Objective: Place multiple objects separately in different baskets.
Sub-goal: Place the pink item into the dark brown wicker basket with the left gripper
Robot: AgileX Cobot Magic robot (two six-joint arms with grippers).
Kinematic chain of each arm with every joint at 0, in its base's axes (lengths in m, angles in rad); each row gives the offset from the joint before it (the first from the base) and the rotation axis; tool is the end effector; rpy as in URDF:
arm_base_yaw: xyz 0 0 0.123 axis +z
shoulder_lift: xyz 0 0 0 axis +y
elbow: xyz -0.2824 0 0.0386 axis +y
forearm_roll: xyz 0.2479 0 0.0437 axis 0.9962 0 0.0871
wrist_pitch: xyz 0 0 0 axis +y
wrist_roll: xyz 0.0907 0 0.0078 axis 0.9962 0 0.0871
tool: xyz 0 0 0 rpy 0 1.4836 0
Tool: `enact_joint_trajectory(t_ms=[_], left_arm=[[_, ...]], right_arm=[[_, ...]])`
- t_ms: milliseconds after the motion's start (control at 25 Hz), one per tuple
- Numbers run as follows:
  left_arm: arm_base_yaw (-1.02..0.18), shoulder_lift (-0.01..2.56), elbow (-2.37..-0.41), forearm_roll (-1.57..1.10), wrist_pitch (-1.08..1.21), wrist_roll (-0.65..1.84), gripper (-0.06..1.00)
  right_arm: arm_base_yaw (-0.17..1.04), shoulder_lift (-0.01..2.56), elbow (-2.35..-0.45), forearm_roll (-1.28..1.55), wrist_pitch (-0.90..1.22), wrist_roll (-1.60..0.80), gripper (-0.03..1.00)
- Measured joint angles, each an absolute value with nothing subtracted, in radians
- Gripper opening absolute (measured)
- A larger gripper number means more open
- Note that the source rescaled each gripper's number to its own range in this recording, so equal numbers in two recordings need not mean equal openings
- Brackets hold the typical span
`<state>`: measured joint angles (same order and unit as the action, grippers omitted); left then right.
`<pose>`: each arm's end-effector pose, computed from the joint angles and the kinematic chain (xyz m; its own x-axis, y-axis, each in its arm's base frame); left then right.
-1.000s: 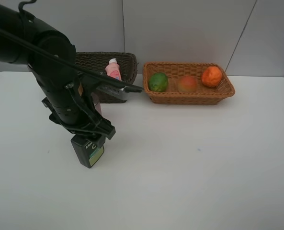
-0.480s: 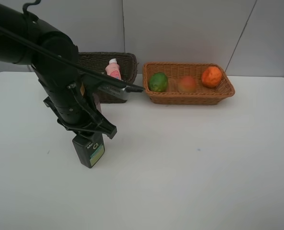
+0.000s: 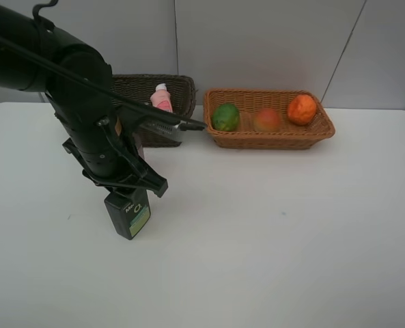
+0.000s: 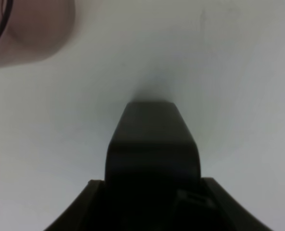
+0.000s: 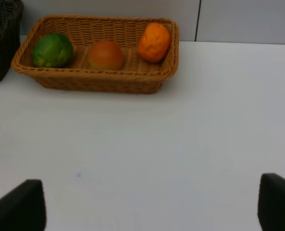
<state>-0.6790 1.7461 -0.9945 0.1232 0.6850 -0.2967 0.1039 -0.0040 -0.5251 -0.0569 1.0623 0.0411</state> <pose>0.2522 -0.1944 0.1685 -0.8656 0.4427 -0.2339 0.4487 0.8932 0.0297 -0.0081 -0.0054 0.2840 -0.4292 -0.0313 -0.9027 -0.0533 0.9985 -0.0093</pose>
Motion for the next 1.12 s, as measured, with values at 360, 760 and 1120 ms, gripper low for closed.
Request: enact_joint_trajectory(t_ms=[360, 760, 1120], left_arm=[[-0.679, 1.767, -1.048, 0.089, 0.768, -0.298, 0.5], [-0.679, 1.705, -1.253, 0.076, 0.97, -0.324, 0.5], [-0.679, 1.696, -1.462, 0.122, 1.137, -0.327, 0.5]], right_arm=[[0.104, -0.004, -0.525, -0.057, 1.062, 0.041, 0.94], [0.104, -0.004, -0.525, -0.057, 1.062, 0.041, 0.94], [0.104, -0.004, -0.525, -0.057, 1.062, 0.041, 0.94]])
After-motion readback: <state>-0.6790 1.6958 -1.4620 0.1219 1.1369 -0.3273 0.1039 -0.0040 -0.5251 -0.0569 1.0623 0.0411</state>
